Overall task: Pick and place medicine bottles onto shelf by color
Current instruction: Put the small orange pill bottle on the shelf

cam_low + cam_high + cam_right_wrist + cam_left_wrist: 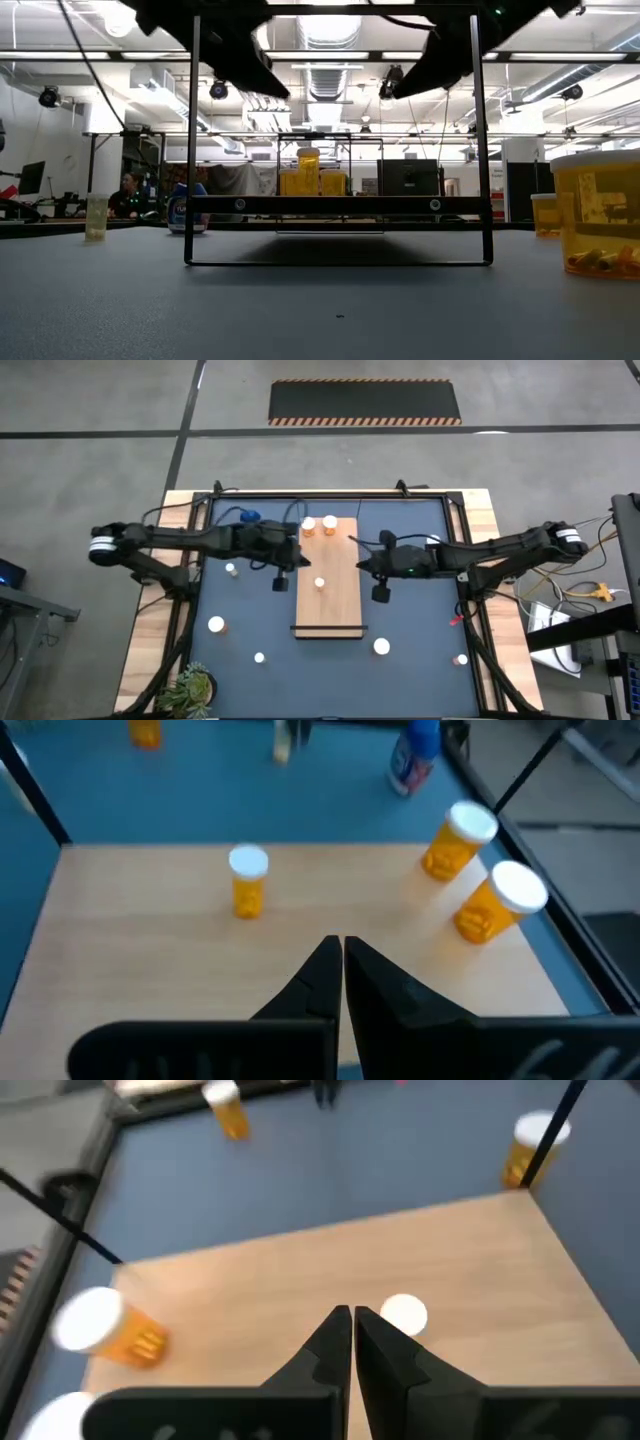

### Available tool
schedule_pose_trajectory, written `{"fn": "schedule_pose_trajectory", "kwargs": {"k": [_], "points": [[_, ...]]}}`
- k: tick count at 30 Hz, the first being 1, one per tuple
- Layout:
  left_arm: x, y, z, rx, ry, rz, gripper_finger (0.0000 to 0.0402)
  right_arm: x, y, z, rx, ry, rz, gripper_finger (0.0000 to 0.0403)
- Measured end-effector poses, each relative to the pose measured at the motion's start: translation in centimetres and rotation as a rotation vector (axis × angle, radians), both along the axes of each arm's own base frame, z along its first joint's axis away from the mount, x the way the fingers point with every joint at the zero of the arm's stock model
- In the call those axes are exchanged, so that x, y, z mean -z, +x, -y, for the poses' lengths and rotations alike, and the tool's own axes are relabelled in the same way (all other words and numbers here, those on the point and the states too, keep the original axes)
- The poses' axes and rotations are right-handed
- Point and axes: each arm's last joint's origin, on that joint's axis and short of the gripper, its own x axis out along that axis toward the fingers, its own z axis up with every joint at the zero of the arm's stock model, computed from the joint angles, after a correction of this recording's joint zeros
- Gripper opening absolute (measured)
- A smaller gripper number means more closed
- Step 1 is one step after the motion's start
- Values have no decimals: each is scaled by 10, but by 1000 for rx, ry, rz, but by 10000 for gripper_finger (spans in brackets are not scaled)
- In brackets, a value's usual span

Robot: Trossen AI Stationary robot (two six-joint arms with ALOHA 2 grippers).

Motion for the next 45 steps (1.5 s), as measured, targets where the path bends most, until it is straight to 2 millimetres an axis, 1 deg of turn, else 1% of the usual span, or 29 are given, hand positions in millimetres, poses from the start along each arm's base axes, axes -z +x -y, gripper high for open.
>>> {"fn": "schedule_pose_trajectory", "kwargs": {"k": [4,9,15,18,29,38,43,45], "points": [[13,18,2,30,-15,-44,0,9,-11,1,-6,-15,90,9],[31,29,4,85,-63,-82,0,16,-21,2,8,-34,163,9],[46,43,5,94,-60,-54,0,23,-25,3,9,-30,205,9],[53,45,4,93,-62,-71,0,25,-24,3,12,-23,208,9],[53,43,4,74,-86,-93,0,27,-24,3,17,-12,209,9],[43,40,5,75,-81,-62,0,27,-24,3,26,7,213,9],[43,39,7,71,-96,-60,0,27,-24,3,27,9,213,9],[45,40,8,72,-102,-63,0,27,-24,3,27,10,213,9]]}}
